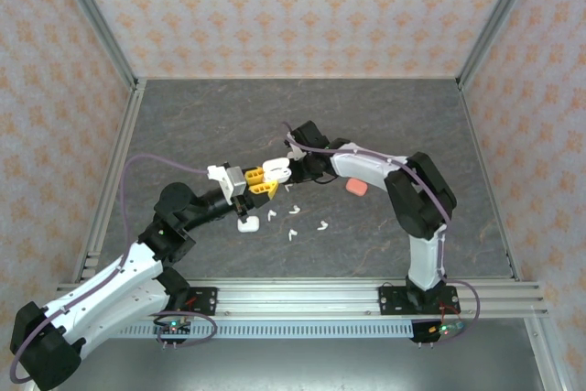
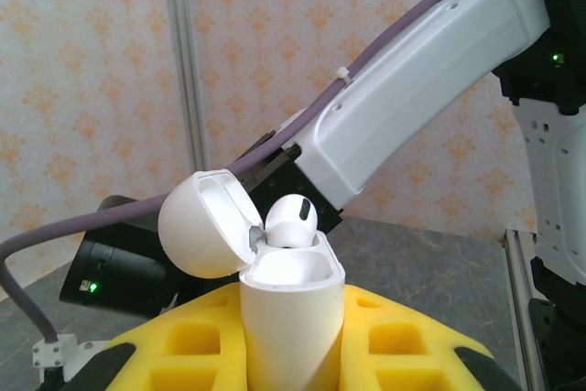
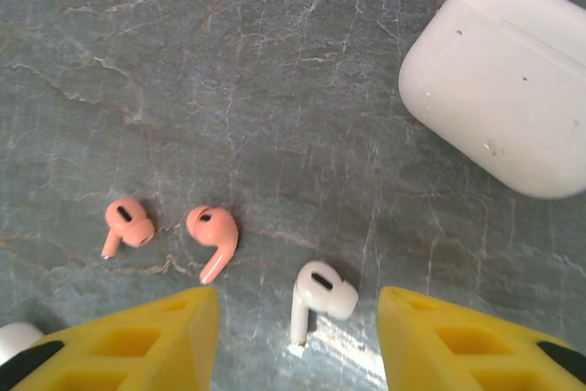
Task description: Insert the wireless bluetooth earbuds into the charging case
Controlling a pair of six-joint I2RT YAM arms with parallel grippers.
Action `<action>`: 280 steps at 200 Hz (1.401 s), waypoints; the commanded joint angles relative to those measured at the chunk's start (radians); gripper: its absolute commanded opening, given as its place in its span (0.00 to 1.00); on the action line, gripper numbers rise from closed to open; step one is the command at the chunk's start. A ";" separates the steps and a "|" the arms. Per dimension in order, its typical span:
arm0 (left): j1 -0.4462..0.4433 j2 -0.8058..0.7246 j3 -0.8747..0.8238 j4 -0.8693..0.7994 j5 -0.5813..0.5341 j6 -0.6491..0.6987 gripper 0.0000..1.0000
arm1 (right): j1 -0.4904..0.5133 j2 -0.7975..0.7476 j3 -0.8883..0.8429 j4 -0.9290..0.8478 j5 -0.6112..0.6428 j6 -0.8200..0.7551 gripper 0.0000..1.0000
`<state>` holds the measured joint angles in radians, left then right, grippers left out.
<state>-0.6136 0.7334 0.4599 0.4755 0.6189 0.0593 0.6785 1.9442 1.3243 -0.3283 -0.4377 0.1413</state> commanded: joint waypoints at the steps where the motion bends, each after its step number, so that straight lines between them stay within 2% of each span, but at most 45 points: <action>1: -0.006 -0.015 0.010 0.008 -0.018 0.018 0.00 | 0.006 0.047 0.049 0.008 0.000 -0.028 0.48; 74: -0.006 -0.019 0.011 -0.008 -0.026 0.019 0.00 | 0.021 0.137 0.104 -0.036 -0.006 -0.059 0.45; 164: -0.006 -0.019 0.010 -0.015 -0.040 0.018 0.00 | 0.036 0.082 0.009 -0.083 0.023 -0.079 0.39; 212: -0.006 -0.018 0.010 -0.018 -0.048 0.017 0.00 | 0.041 0.083 -0.001 -0.086 0.030 -0.080 0.33; 246: -0.007 -0.019 0.009 -0.021 -0.052 0.015 0.00 | 0.043 0.087 0.003 -0.093 0.034 -0.088 0.24; 280: -0.006 -0.020 0.010 -0.025 -0.056 0.011 0.00 | 0.043 0.043 -0.021 -0.069 0.047 -0.078 0.19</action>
<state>-0.6136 0.7326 0.4599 0.4568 0.5854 0.0616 0.7029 2.0312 1.3502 -0.3408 -0.3996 0.0650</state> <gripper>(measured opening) 0.192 0.204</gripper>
